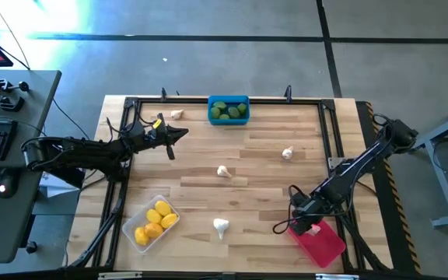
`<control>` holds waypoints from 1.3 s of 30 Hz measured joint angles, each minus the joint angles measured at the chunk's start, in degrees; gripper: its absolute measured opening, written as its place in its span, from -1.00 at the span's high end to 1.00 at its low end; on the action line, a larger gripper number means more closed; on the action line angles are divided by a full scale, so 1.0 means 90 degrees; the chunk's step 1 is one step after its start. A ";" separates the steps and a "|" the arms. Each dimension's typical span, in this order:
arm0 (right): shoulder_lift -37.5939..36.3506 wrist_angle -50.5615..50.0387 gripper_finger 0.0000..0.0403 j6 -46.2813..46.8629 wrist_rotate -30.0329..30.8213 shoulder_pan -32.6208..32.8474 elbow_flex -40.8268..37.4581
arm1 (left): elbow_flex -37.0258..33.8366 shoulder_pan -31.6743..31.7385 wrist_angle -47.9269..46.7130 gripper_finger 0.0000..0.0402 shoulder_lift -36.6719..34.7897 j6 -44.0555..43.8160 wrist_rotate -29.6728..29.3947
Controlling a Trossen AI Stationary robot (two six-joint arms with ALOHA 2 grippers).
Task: Sort produce into baskets
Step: Put the garlic into the red bin
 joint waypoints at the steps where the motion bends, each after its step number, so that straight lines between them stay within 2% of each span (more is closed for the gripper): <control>1: 0.0000 0.0006 0.40 0.0000 0.0001 0.0000 0.0000 | 0.0000 0.0000 0.0001 1.00 0.0000 -0.0007 0.0000; 7: 0.0000 0.0003 0.11 0.0018 -0.0021 -0.0002 0.0000 | 0.0000 0.0000 0.0000 1.00 0.0000 -0.0015 0.0012; 11: -0.0019 -0.0055 -0.08 0.0026 -0.0295 -0.0032 0.0040 | 0.0000 0.0000 -0.0006 1.00 0.0000 -0.0010 0.0015; 18: -0.0022 -0.0847 -0.12 -0.0128 -0.0322 -0.0032 0.0665 | 0.0000 0.0000 -0.0022 1.00 0.0000 -0.0010 0.0020; 24: -0.0035 -0.1541 0.13 -0.0341 -0.0461 -0.0076 0.1352 | 0.0000 0.0000 -0.0031 1.00 0.0000 0.0015 0.0020; 27: -0.0119 -0.1887 0.37 -0.0642 -0.0611 -0.0256 0.1578 | 0.0000 0.0000 -0.0099 1.00 0.0002 0.0053 0.0057; 33: -0.0279 -0.2003 0.93 -0.2207 -0.0082 -0.1032 0.1637 | 0.0000 -0.0005 -0.0127 1.00 0.0002 0.0085 0.0366; 36: -0.0223 -0.1879 0.93 -0.3405 0.0339 -0.1550 0.1634 | 0.0000 -0.0002 -0.0238 1.00 0.0002 0.0049 0.0386; 39: -0.0100 -0.1516 0.90 -0.4636 0.0715 -0.2113 0.1631 | 0.0000 0.0000 -0.0335 1.00 0.0002 -0.0131 0.0727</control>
